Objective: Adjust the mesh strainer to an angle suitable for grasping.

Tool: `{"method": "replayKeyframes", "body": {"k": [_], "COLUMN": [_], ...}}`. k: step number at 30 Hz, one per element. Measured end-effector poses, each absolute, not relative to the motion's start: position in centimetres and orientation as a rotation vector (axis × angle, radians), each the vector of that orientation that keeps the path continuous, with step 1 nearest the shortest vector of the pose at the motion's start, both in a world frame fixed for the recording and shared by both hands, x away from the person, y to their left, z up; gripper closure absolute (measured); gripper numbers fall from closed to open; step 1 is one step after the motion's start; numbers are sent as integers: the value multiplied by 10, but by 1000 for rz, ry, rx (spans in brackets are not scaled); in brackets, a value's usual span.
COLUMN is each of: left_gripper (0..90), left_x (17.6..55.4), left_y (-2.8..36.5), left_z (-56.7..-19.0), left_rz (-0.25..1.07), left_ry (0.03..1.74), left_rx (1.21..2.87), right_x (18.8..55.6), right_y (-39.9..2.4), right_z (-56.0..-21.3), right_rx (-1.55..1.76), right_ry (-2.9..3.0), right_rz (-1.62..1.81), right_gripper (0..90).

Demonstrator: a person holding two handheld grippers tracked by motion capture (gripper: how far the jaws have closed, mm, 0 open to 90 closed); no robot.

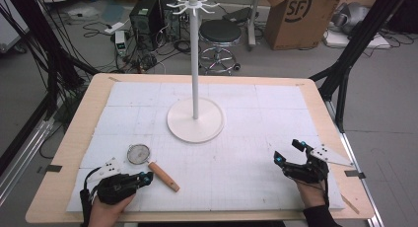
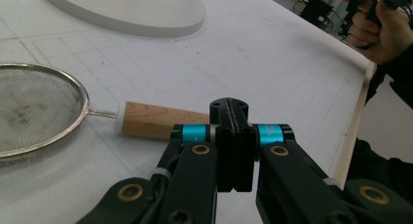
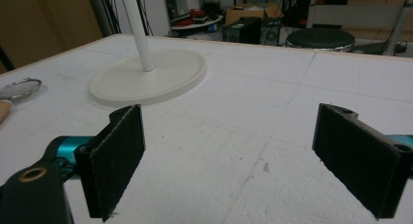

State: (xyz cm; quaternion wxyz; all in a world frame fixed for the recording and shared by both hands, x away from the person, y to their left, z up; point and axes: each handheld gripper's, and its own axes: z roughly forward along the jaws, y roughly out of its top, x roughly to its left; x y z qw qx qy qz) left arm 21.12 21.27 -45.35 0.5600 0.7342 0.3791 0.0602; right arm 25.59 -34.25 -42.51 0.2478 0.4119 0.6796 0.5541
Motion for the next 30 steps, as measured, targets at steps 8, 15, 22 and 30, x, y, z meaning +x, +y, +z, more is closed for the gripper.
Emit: {"method": "replayKeyframes", "body": {"k": [8,15,22,30], "left_gripper": [900,900,900,900], "left_x": [216,223,230,234], "left_y": [205,194,184,178], "left_z": [-456,-457,-458,-458], "left_rz": [58,36,19,12], "left_ry": [909,955,953,985], "left_rx": [1796,1837,1910,1960], "right_x": [255,252,254,256], "right_y": [-337,-337,-337,-339], "right_z": [-423,-419,-419,-418], "right_rx": [1075,1030,1041,1067], "right_ry": [1861,1842,1843,1827], "right_rz": [1467,1431,1453,1466], "right_gripper": [132,132,132,131]}}
